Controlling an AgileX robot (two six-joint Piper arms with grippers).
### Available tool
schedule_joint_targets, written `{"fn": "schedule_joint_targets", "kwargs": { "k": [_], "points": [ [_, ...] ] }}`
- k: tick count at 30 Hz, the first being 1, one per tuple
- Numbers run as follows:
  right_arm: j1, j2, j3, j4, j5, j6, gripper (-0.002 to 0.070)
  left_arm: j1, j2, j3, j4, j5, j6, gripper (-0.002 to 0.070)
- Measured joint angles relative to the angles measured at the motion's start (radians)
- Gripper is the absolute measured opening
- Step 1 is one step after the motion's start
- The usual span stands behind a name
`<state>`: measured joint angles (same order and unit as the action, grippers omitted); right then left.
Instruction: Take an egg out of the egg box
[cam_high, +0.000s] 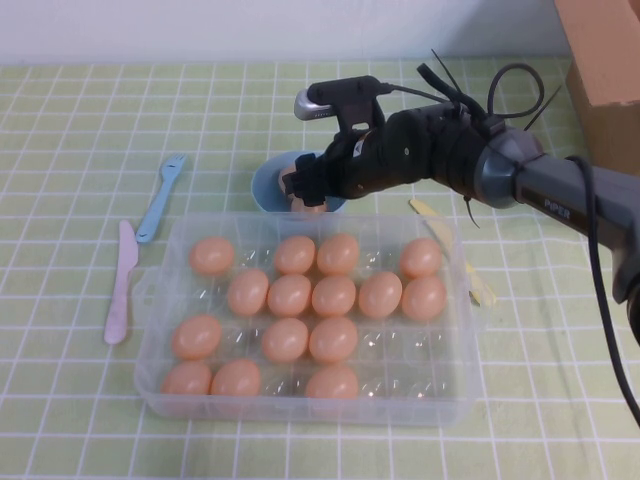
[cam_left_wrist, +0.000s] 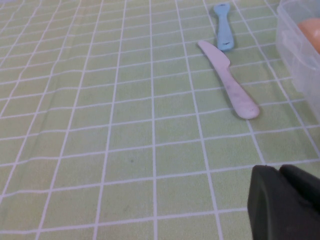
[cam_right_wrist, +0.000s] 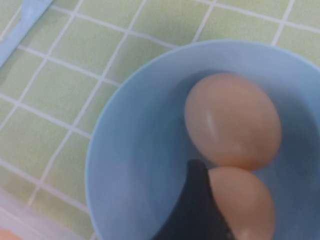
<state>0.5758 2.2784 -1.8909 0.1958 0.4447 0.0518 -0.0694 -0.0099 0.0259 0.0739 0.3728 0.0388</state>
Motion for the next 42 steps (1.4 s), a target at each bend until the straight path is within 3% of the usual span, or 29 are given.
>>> {"fn": "schedule_joint_targets", "kwargs": {
  "k": [6, 9, 12, 17, 20, 35, 42],
  "points": [
    [0.0, -0.031, 0.0, 0.002, 0.083, 0.0, 0.0476, 0.0, 0.0, 0.0, 0.0, 0.0, 0.0, -0.0005],
    [0.0, -0.089, 0.002, 0.002, 0.161, 0.0, 0.0435, 0.0, 0.0, 0.0, 0.0, 0.0, 0.0, -0.0005],
    [0.001, -0.18, 0.05, 0.002, 0.222, 0.0, 0.0336, 0.0, 0.0, 0.0, 0.0, 0.0, 0.0, -0.0005],
    [0.013, -0.393, 0.274, 0.004, 0.235, 0.0, 0.009, 0.0, 0.0, 0.0, 0.0, 0.0, 0.0, -0.0005],
    [0.013, -0.537, 0.437, -0.016, 0.24, 0.0, 0.0013, 0.0, 0.0, 0.0, 0.0, 0.0, 0.0, -0.0005],
    [0.013, -1.092, 0.868, -0.064, 0.403, -0.004, -0.0015, 0.0, 0.0, 0.0, 0.0, 0.0, 0.0, -0.0005],
    [0.013, -1.22, 0.959, -0.056, 0.635, -0.004, -0.0015, 0.0, 0.0, 0.0, 0.0, 0.0, 0.0, -0.0005]
  ]
}}
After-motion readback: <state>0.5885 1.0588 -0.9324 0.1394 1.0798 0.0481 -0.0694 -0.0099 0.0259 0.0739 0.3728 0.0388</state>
